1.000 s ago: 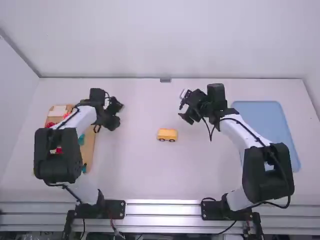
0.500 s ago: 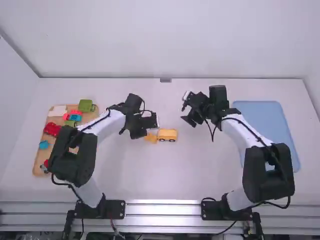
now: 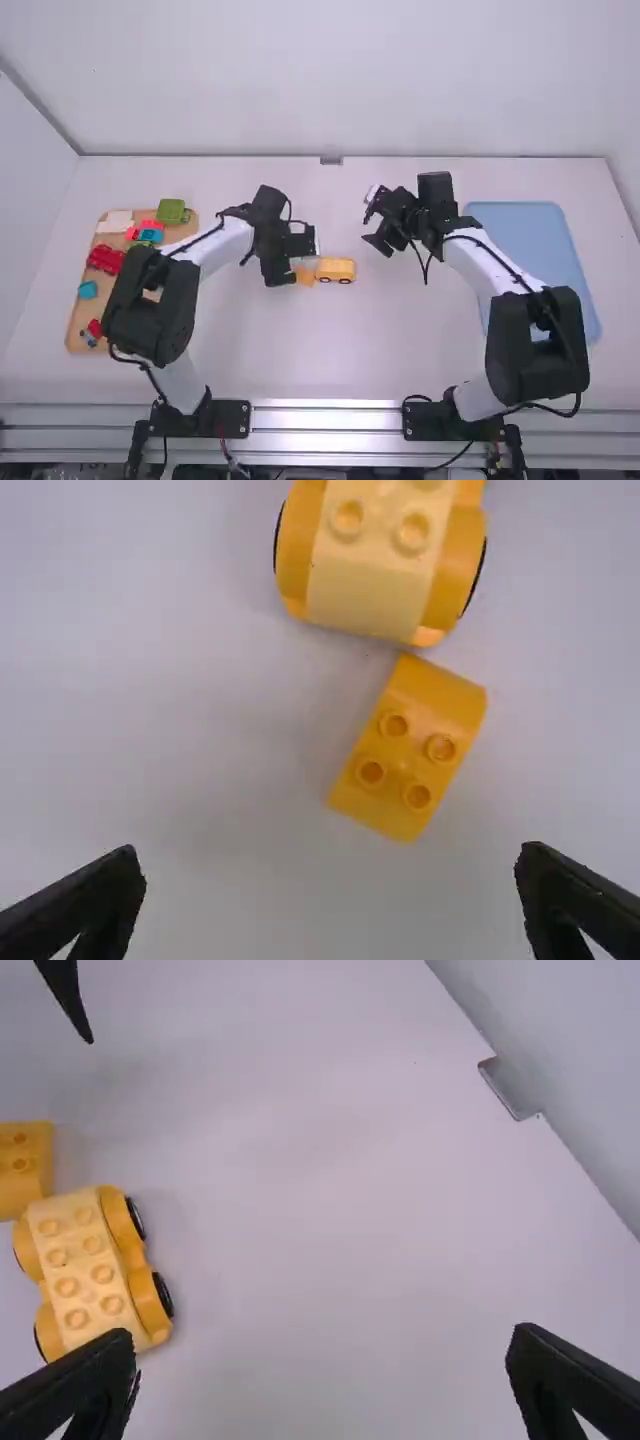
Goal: Assemble lego blocks to make yellow taxi
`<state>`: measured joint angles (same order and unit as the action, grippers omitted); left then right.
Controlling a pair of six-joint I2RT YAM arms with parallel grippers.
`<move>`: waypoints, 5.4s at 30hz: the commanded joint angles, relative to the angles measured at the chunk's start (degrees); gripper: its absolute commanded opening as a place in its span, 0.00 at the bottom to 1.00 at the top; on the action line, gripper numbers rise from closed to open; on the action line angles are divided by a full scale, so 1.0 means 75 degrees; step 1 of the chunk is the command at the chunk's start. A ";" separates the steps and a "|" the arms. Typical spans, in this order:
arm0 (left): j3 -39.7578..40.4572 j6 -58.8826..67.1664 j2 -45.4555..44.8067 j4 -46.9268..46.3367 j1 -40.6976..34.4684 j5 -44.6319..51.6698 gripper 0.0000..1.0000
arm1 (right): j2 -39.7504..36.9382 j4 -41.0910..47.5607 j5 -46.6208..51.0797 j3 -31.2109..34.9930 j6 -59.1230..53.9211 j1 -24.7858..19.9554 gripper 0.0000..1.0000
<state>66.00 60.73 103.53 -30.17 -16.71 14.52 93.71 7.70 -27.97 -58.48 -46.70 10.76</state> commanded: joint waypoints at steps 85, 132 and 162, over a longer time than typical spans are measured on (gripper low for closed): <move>-0.1373 0.2754 0.0953 0.1370 0.2189 0.4867 0.22 | -0.0093 0.0554 -0.0326 -0.0029 -0.0583 0.0172 0.98; -0.1466 0.0213 0.0493 0.3663 0.0828 0.5202 0.16 | 0.4596 -0.5371 -0.4281 0.1294 -0.0259 0.0458 0.99; -0.1437 0.0219 0.0965 0.4086 0.0816 0.6076 0.14 | 0.4596 -0.5310 -0.4488 0.1306 -0.0577 0.0425 0.36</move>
<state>54.89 62.70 110.04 0.03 -10.63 57.45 127.07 -32.34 -61.60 -48.53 -50.65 13.67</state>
